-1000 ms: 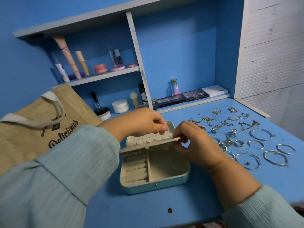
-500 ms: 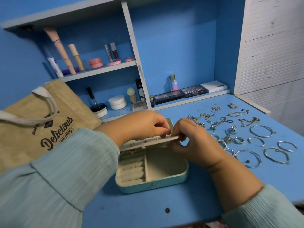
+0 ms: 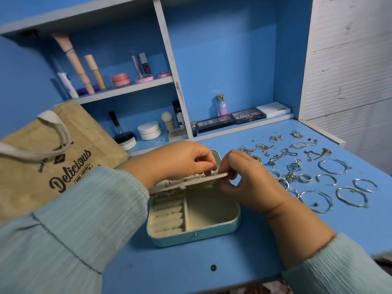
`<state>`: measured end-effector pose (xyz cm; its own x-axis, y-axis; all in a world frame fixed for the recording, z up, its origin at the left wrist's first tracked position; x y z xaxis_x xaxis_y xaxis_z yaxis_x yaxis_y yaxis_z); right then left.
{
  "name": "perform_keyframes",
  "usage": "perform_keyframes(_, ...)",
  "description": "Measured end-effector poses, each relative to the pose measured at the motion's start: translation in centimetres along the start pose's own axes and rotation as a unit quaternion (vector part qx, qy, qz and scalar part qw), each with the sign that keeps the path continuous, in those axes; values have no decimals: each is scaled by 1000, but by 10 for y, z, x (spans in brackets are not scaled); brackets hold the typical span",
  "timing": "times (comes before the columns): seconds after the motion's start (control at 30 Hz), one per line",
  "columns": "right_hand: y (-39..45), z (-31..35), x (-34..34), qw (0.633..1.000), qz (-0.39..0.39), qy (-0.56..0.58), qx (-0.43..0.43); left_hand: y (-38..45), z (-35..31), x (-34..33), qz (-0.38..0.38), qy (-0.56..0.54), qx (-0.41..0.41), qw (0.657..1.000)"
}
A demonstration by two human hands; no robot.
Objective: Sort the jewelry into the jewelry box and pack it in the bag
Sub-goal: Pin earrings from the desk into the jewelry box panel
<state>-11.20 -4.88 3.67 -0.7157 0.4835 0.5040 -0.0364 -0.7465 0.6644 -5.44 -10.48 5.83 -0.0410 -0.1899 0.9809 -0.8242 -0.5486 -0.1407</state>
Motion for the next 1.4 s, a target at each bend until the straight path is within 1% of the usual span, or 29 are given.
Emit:
perform_keyframes(0.37,-1,1,0,1000,-2,1,4,0,-1,0,-3,11,-4,1000)
perform_keyframes(0.6,0,0,-1,1000,3,7,5,2,-1,-3,9,21,-4,1000)
perform_keyframes(0.77,0,0,0,1000,-2,7,5,5,3,-4,18,-5,10,1000)
perform_keyframes(0.87,0,0,0,1000,-9,7,5,6,6,-5,24,-38,22,999)
perform_keyframes(1.0,0,1,1,1000,-12,10,4,8,11,-8,51,-71,38,995)
perform_keyframes(1.2,-3,-5,2,999,-14,30,-26,10,10,-14,114,-53,43,991)
perform_keyframes(1.4,-4,-7,1,998,-4,32,-59,11,11,-11,113,-22,58,992)
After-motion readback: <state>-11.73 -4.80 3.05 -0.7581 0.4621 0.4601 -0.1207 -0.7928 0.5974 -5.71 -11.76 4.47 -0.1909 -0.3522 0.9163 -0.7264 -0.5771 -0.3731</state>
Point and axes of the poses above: each hand's wrist, its own y-axis towards the middle knuckle, its own x-axis out of the back of the hand, z = x × y, the point moved 10 cm from there along y, towards the middle knuckle, and after that the axes turned 3 degrees about y, right-handed, at the moved point
